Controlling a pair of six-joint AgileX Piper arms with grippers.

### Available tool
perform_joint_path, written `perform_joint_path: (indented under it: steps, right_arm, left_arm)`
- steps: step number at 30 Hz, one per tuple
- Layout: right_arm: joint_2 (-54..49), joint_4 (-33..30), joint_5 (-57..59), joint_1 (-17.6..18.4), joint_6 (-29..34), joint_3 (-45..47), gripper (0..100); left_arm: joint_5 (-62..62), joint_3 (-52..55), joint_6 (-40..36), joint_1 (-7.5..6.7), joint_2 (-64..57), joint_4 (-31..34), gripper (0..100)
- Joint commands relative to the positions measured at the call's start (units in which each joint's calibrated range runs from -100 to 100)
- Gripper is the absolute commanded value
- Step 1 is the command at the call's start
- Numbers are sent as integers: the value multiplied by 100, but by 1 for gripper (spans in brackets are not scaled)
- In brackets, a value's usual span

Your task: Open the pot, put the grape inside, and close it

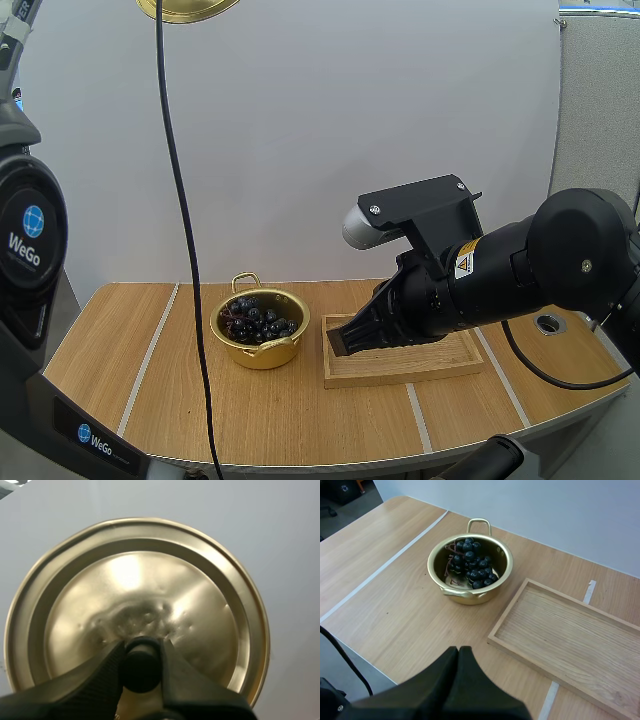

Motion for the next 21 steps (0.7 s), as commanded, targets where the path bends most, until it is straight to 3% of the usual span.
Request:
perform_joint_path:
  steps: [1,12,21]
  right_arm:
    - [-58,21,-208,-25,-41,-3,0]
    - [-58,21,-248,-25,-41,-3,0]
    - [-46,21,-324,-25,-41,-3,0]
  left_arm:
    - [0,172,46,-8,15,-46,0]
    - [0,1407,56,-8,-6,-150,0]
    - [0,3155,242,-8,-323,-826,0]
